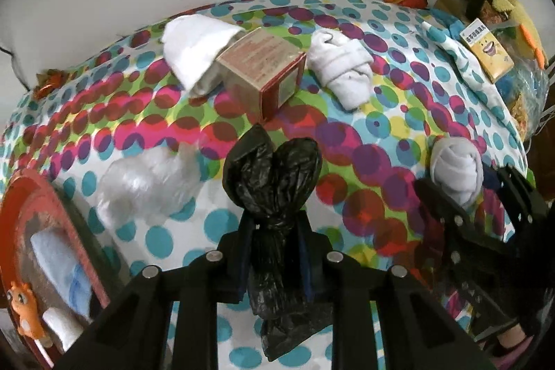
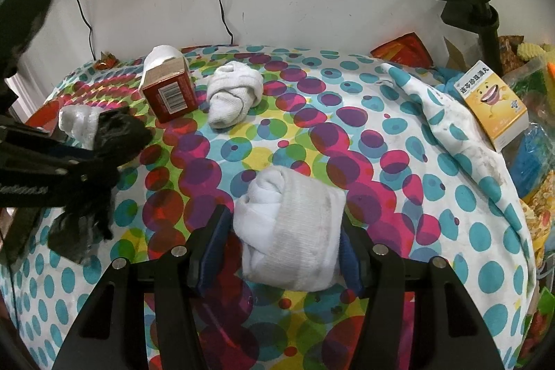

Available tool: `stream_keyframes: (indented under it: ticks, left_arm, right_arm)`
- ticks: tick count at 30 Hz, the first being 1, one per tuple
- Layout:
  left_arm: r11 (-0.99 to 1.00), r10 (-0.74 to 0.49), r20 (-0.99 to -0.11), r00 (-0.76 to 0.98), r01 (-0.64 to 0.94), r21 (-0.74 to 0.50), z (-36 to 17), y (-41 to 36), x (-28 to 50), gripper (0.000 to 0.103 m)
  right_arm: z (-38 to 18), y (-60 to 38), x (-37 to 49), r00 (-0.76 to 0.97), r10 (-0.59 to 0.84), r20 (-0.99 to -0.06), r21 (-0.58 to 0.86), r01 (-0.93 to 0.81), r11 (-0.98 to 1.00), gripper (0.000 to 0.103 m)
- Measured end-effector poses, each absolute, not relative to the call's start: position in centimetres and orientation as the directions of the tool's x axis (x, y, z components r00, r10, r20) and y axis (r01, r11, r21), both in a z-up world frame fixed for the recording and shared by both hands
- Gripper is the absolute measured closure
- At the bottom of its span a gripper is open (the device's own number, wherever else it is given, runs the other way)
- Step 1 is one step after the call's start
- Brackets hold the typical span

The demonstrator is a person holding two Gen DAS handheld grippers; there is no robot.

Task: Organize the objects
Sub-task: 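Lift the black bag and carry it toward the red tray with the left tool, then bring the black bag over the tray and lower it beside the orange toy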

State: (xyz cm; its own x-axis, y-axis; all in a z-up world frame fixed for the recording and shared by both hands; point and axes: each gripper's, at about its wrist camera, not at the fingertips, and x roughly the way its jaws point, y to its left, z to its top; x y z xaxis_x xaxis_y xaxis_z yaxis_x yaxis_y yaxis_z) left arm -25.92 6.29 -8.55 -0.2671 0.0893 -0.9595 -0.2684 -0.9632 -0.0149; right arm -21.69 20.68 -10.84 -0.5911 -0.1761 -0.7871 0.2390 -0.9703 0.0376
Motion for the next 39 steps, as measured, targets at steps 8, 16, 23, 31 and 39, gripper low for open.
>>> stream_keyframes:
  ticks: [8,16,23,31,39]
  left_arm:
    - [-0.966,0.042,-0.947,-0.317,-0.256,0.042,-7.3,5.9,-22.3,0.08]
    - [-0.971,0.047,-0.934,-0.355,-0.236,0.041,-5.4,5.1,-18.3,0.08]
    - [-0.974,0.027,-0.92,-0.391,-0.217,0.064,-3.8,4.6,-15.5,0.08]
    - [-0.975,0.026,-0.907,-0.421,-0.211,0.071,-2.3,3.9,-13.1,0.08]
    - [-0.98,0.016,-0.9,-0.435,-0.188,0.073,-1.2,1.9,-12.0,0.08]
  right_arm:
    - [-10.9,20.5,-21.6,-0.592,-0.16,-0.79,0.017,0.24,-0.971,0.046]
    - [-11.0,20.4,-21.7,-0.592,-0.154,-0.791,0.008,0.241,-0.971,0.046]
    - [-11.1,20.4,-21.6,-0.593,-0.151,-0.791,0.005,0.241,-0.971,0.046]
    - [-11.2,20.3,-21.6,-0.593,-0.151,-0.791,0.005,0.24,-0.971,0.046]
    - [-11.2,20.4,-21.6,-0.593,-0.147,-0.791,0.0,0.24,-0.971,0.046]
